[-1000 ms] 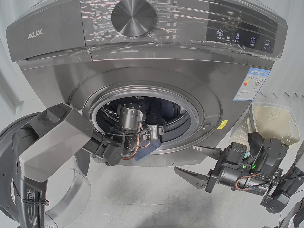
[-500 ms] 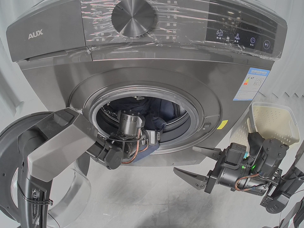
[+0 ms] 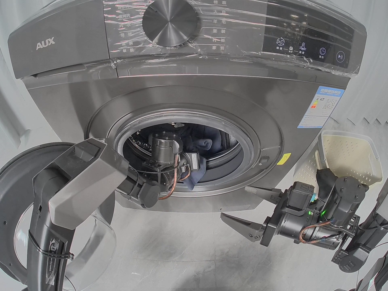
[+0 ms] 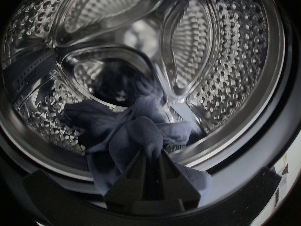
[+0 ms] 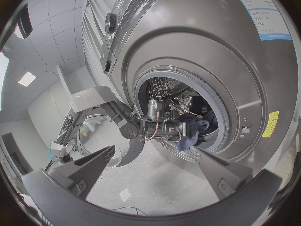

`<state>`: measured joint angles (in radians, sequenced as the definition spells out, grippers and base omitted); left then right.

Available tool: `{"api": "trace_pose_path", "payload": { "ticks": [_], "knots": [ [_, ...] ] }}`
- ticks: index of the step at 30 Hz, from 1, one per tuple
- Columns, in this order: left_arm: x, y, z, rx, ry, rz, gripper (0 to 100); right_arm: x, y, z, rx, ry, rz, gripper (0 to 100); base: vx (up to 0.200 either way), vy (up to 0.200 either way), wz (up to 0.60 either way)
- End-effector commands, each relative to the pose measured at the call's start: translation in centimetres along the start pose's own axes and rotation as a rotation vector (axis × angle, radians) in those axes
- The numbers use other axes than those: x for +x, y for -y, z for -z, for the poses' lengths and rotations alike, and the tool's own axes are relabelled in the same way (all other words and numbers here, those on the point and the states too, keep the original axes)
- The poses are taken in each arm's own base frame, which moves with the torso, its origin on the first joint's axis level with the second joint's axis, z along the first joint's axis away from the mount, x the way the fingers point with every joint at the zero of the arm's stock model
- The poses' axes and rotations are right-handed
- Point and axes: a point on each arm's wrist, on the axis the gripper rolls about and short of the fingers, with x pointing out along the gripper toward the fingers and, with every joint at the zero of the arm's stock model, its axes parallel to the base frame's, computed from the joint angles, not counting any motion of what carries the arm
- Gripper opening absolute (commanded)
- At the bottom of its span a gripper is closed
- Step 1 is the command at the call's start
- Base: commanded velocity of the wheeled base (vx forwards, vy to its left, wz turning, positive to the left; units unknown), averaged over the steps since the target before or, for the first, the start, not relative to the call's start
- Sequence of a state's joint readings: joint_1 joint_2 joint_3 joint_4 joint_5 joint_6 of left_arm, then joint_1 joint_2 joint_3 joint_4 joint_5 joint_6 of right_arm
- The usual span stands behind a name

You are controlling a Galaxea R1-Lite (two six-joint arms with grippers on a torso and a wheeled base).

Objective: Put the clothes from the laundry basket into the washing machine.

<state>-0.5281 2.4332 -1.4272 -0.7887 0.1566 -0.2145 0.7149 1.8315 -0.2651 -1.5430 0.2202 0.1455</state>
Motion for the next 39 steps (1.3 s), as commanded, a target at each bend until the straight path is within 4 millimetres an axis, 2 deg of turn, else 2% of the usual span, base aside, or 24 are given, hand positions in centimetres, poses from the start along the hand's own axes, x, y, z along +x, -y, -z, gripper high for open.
{"api": "trace_pose_path", "payload": {
  "ticks": [1, 5, 14, 22, 23, 33, 35, 39],
  "knots": [
    [1.5, -0.6, -1.1, -0.039, 0.097, -0.028, 0, 0.1, 0.0, 0.0, 0.0, 0.002, -0.001, 100, 0.0, 0.0, 0.0],
    [2.3, -1.0, -2.4, -0.074, 0.177, -0.033, 0, 0.1, 0.1, 0.0, 0.003, 0.002, 0.002, 100, 0.0, 0.0, 0.0],
    [4.2, -1.3, -3.6, -0.102, 0.307, -0.03, 0, 0.1, 0.1, 0.0, 0.003, 0.002, 0.002, 100, 0.0, 0.0, 0.0],
    [5.0, -1.5, -3.1, -0.101, 0.325, -0.036, 0, 0.1, 0.2, 0.0, 0.004, 0.0, 0.006, 100, 0.0, 0.0, 0.0],
    [5.0, -1.6, -3.2, -0.104, 0.326, -0.037, 100, 0.1, 0.2, 0.0, 0.004, 0.0, 0.006, 100, 0.0, 0.0, 0.0],
    [4.5, -1.2, -1.9, -0.1, 0.258, -0.039, 100, 0.1, 0.2, -0.1, 0.002, 0.006, 0.006, 100, 0.0, 0.0, 0.0],
    [3.9, -1.0, -1.4, -0.092, 0.224, -0.04, 100, 0.1, 0.2, -0.1, 0.002, 0.006, 0.006, 100, 0.0, 0.0, 0.0],
    [2.6, -0.5, -1.6, -0.084, 0.194, -0.037, 100, 0.1, 0.2, -0.1, 0.003, 0.004, 0.006, 100, 0.0, 0.0, 0.0]
  ]
}}
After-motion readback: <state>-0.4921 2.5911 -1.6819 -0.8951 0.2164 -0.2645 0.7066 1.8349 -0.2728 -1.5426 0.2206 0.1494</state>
